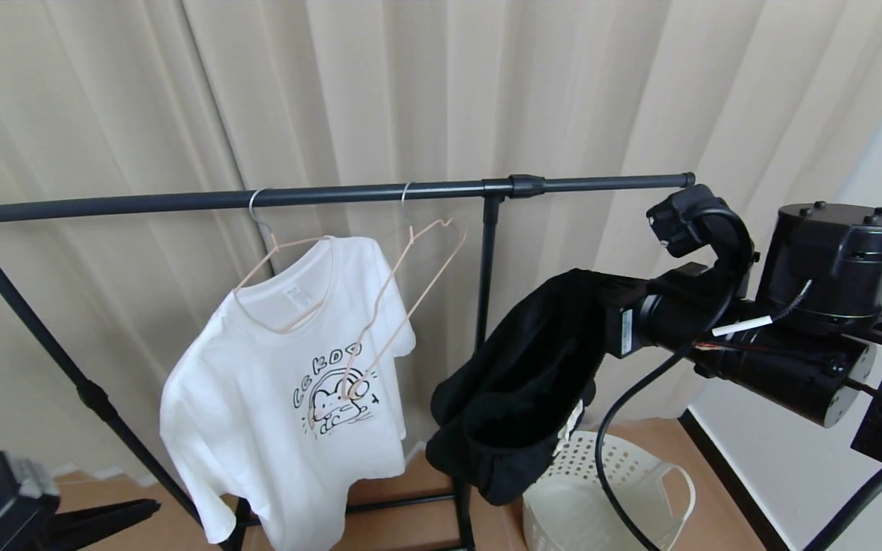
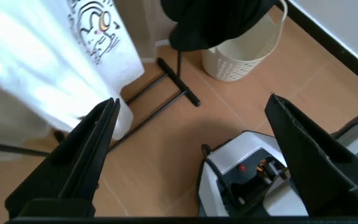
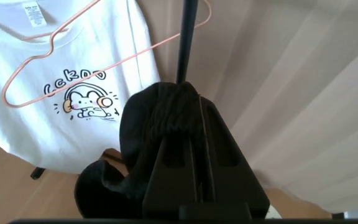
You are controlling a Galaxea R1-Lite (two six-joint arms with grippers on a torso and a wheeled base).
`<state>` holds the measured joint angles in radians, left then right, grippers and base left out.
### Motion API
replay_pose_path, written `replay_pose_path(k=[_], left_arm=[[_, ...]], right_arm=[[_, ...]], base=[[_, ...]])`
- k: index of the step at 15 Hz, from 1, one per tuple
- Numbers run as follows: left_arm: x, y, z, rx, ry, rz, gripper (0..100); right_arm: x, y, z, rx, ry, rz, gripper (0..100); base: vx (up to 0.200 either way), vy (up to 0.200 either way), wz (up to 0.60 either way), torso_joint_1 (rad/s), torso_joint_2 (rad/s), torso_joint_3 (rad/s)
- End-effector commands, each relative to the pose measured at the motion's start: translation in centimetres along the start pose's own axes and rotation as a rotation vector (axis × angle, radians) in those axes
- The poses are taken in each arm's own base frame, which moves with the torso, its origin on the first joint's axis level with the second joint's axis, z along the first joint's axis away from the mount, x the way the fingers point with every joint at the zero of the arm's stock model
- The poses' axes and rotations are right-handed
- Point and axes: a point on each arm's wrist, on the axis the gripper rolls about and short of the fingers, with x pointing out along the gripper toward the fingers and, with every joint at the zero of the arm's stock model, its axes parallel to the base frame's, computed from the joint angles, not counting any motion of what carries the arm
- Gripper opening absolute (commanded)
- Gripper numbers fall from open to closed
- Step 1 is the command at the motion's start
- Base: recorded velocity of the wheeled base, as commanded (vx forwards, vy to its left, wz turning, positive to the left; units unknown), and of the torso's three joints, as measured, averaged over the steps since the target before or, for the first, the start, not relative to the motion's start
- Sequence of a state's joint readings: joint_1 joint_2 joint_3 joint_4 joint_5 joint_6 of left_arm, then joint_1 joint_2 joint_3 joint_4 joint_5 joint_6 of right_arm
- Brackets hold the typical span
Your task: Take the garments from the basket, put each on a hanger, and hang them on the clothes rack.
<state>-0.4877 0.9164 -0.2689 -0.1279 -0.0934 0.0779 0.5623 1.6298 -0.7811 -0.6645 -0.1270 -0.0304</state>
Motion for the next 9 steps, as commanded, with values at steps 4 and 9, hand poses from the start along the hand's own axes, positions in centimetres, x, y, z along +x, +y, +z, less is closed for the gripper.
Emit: replay_pose_path(k=[4, 9], left_arm=[[11.5, -2.9, 5.4, -0.193, 0.184, -0.020, 100], [17.7, -6.3, 6.2, -0.296, 0.254, 0.032, 100]], right_arm=[[0.7, 2.3, 0.4, 0.029, -0.010, 0.004, 0], [0.5, 2.8, 0.3, 0.037, -0.009, -0.009, 0]], base=[[0.000, 0.000, 0.00, 0.000, 0.00, 0.000], [0.000, 0.000, 0.00, 0.000, 0.00, 0.000]])
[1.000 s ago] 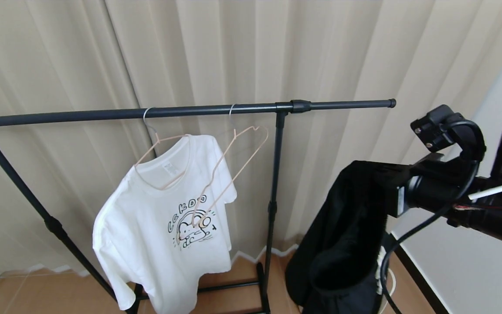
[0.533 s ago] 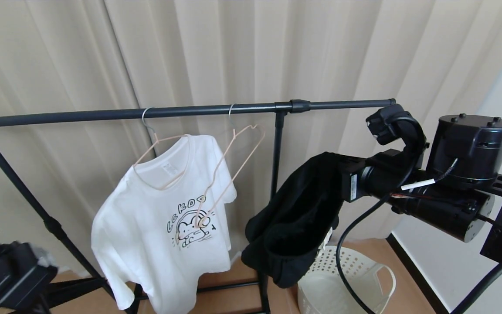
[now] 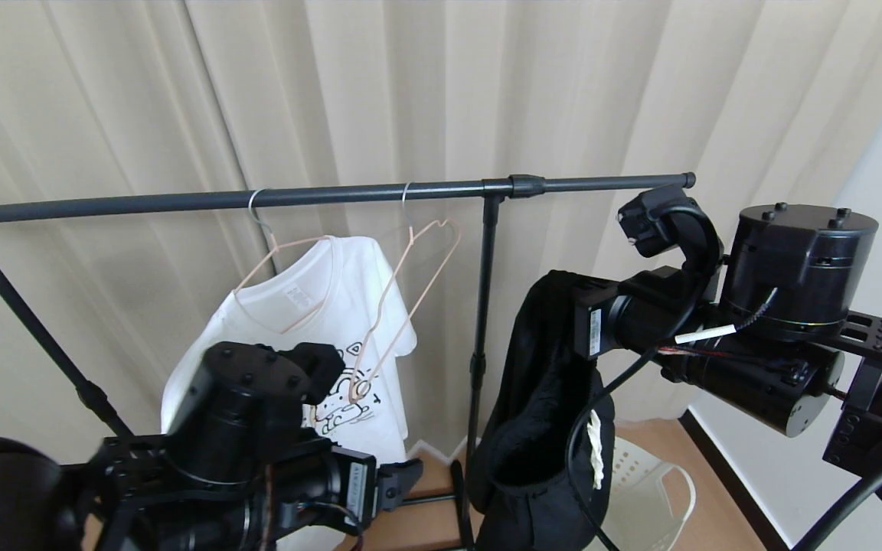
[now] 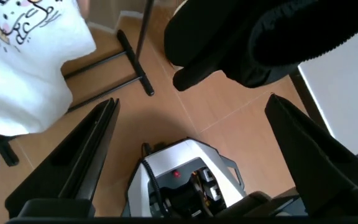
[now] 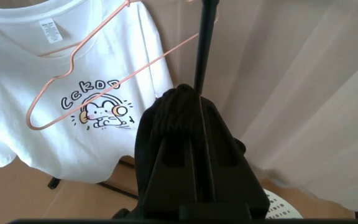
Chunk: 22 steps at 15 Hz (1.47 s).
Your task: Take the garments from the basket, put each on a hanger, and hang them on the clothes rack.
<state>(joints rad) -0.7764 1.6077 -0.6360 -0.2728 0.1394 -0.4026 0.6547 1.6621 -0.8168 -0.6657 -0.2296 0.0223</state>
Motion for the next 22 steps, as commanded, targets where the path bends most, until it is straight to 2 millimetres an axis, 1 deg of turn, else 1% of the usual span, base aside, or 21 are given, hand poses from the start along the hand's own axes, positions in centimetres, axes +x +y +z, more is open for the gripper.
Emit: replay_pose_path(k=[1, 2, 3, 4, 5, 8, 10, 14, 16, 18, 22], left_arm=[[4.8, -1.7, -0.4, 0.003, 0.086, 0.026, 100], [5.3, -2.1, -0.3, -0.003, 0.086, 0.029, 100], [6.4, -2.5, -0.1, -0.004, 0.079, 0.051, 100], [6.7, -2.6, 0.0, -0.011, 0.073, 0.066, 100], [7.9, -2.8, 0.2, -0.031, 0.063, 0.102, 100], [9.1, -3.1, 0.4, -0.087, 0.057, 0.116, 100], [9.4, -3.2, 0.3, -0.090, 0.061, 0.117, 100], [10.0, -3.5, 0.4, -0.088, 0.059, 0.114, 100], [10.5, -3.9, -0.1, -0.075, 0.075, 0.114, 100], [10.4, -4.4, -0.6, -0.068, 0.084, 0.103, 100], [10.9, -4.4, -1.2, -0.055, 0.090, 0.142, 100]], right_arm=[[-0.2, 0.4, 0.1, -0.001, -0.005, 0.006, 0], [-0.3, 0.4, 0.2, 0.000, -0.008, 0.009, 0], [-0.4, 0.5, 0.2, 0.004, -0.010, 0.012, 0], [-0.5, 0.6, 0.2, 0.005, -0.011, 0.015, 0], [-0.7, 0.8, 0.3, 0.005, -0.016, 0.024, 0], [-1.3, 1.5, 0.4, 0.003, -0.020, 0.052, 0], [-1.6, 2.1, 0.5, 0.001, -0.025, 0.075, 0], [-1.7, 2.2, 0.4, 0.012, -0.022, 0.076, 0], [-2.1, 2.0, 0.9, 0.018, -0.038, 0.077, 0], [-2.5, 1.9, 1.3, 0.023, -0.057, 0.078, 0], [-3.5, 1.3, 2.4, 0.033, -0.093, 0.065, 0]], base=[[0.000, 0.000, 0.00, 0.000, 0.00, 0.000], [0.000, 0.000, 0.00, 0.000, 0.00, 0.000], [0.000, 0.000, 0.00, 0.000, 0.00, 0.000], [0.000, 0.000, 0.00, 0.000, 0.00, 0.000], [0.000, 0.000, 0.00, 0.000, 0.00, 0.000], [0.000, 0.000, 0.00, 0.000, 0.00, 0.000], [0.000, 0.000, 0.00, 0.000, 0.00, 0.000], [0.000, 0.000, 0.00, 0.000, 0.00, 0.000], [0.000, 0.000, 0.00, 0.000, 0.00, 0.000], [0.000, 0.000, 0.00, 0.000, 0.00, 0.000], [0.000, 0.000, 0.00, 0.000, 0.00, 0.000]])
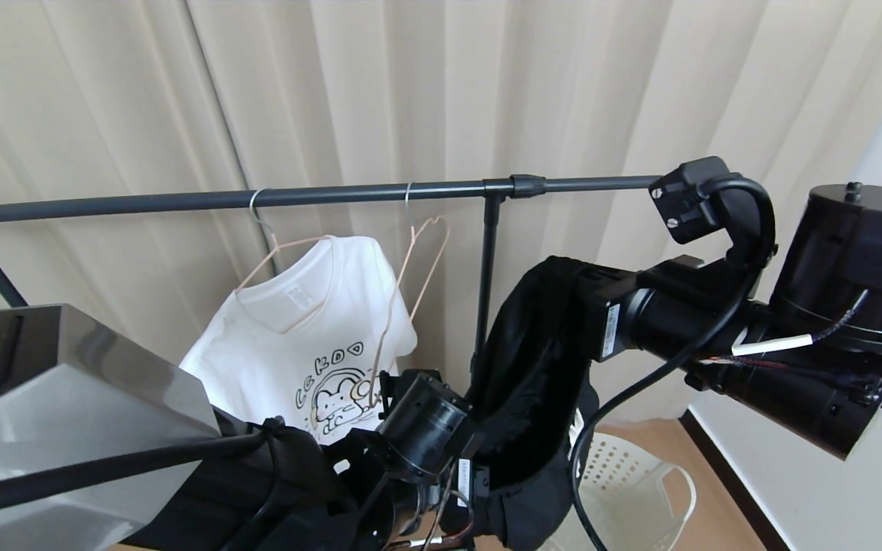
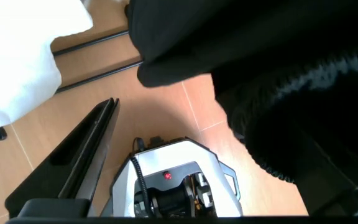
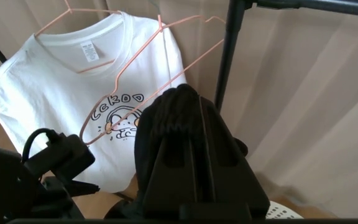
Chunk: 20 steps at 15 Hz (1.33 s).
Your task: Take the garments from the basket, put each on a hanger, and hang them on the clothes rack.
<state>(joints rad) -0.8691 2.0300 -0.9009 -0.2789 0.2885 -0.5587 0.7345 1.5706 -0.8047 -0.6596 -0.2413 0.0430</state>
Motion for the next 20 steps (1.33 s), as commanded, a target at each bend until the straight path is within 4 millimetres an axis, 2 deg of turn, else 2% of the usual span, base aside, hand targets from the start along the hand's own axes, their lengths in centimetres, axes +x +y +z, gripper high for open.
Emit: replay_pose_path(k=[1, 3, 6, 9, 11, 15, 18, 20], left_arm=[[0.2, -0.1, -0.4, 0.009, 0.006, 0.013, 0], [-0.1, -0.2, -0.4, 0.014, -0.002, 0.016, 0], [-3.4, 0.1, 1.9, 0.010, -0.122, 0.024, 0], [-6.3, 0.9, 3.3, 0.024, -0.179, 0.047, 0], [-8.3, 2.2, 4.5, 0.056, -0.228, 0.120, 0], [-10.3, 3.2, 6.1, 0.098, -0.320, 0.201, 0], [-11.2, 3.5, 6.4, 0.111, -0.329, 0.244, 0], [-12.0, 4.6, 6.3, 0.107, -0.306, 0.275, 0]], right_arm=[[-0.7, -0.4, 0.8, 0.006, -0.028, -0.010, 0], [-0.7, -1.0, 0.9, 0.009, -0.031, -0.032, 0], [-0.3, -1.9, 1.1, 0.005, -0.035, -0.117, 0], [-0.1, -2.9, 0.5, -0.050, 0.001, -0.207, 0], [-0.2, -3.1, -0.3, -0.096, 0.068, -0.278, 0], [-1.2, -3.1, -1.5, -0.136, 0.233, -0.289, 0], [-1.1, -3.0, -2.0, -0.132, 0.284, -0.286, 0], [-1.0, -3.2, -2.1, -0.132, 0.291, -0.292, 0]], base=[[0.000, 0.000, 0.00, 0.000, 0.00, 0.000], [0.000, 0.000, 0.00, 0.000, 0.00, 0.000], [0.000, 0.000, 0.00, 0.000, 0.00, 0.000], [0.000, 0.000, 0.00, 0.000, 0.00, 0.000], [0.000, 0.000, 0.00, 0.000, 0.00, 0.000], [0.000, 0.000, 0.00, 0.000, 0.00, 0.000], [0.000, 0.000, 0.00, 0.000, 0.00, 0.000], [0.000, 0.000, 0.00, 0.000, 0.00, 0.000]])
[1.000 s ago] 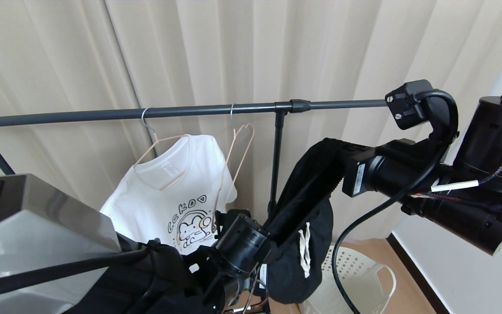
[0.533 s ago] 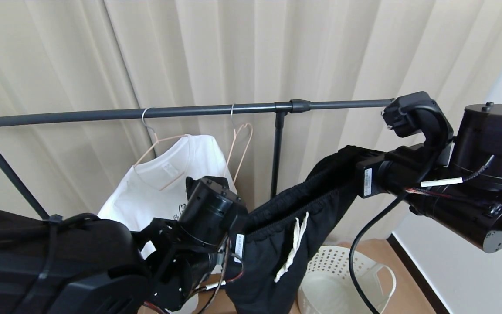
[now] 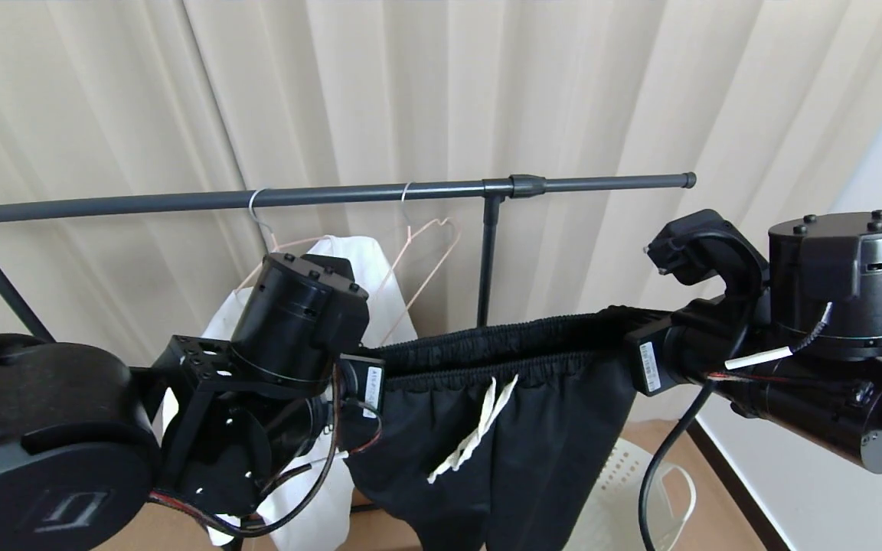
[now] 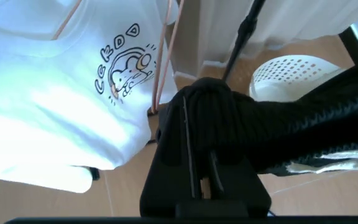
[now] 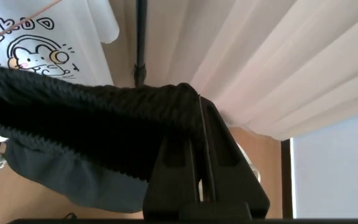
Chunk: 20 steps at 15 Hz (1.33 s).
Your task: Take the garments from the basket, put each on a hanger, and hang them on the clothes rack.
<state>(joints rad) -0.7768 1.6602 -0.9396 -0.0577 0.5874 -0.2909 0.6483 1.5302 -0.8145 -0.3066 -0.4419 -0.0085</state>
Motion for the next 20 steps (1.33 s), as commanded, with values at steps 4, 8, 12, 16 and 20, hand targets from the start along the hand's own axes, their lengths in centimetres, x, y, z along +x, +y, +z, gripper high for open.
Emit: replay_pose_path(k=[4, 8, 12, 16, 20], left_arm=[[-1.3, 3.2, 0.4, -0.037, 0.008, 0.064, 0], [-1.2, 4.7, -0.7, -0.046, 0.038, 0.106, 0], [-1.2, 4.5, -0.5, -0.041, 0.031, 0.093, 0], [-2.0, 2.5, 0.1, 0.011, 0.015, -0.045, 0], [-0.1, -0.2, 2.4, 0.009, 0.002, -0.124, 0]], right_arm=[[0.7, -1.7, 0.1, 0.025, 0.008, -0.055, 0], [1.7, -4.7, 0.1, 0.072, 0.022, -0.100, 0], [1.8, -5.2, -0.1, 0.078, 0.029, -0.107, 0], [-0.4, -5.1, -0.9, 0.070, 0.019, -0.085, 0], [-3.9, -4.6, -3.2, 0.040, 0.042, -0.030, 0]], base=[[0.000, 0.000, 0.00, 0.000, 0.00, 0.000], [0.000, 0.000, 0.00, 0.000, 0.00, 0.000], [0.000, 0.000, 0.00, 0.000, 0.00, 0.000], [0.000, 0.000, 0.00, 0.000, 0.00, 0.000], [0.000, 0.000, 0.00, 0.000, 0.00, 0.000]])
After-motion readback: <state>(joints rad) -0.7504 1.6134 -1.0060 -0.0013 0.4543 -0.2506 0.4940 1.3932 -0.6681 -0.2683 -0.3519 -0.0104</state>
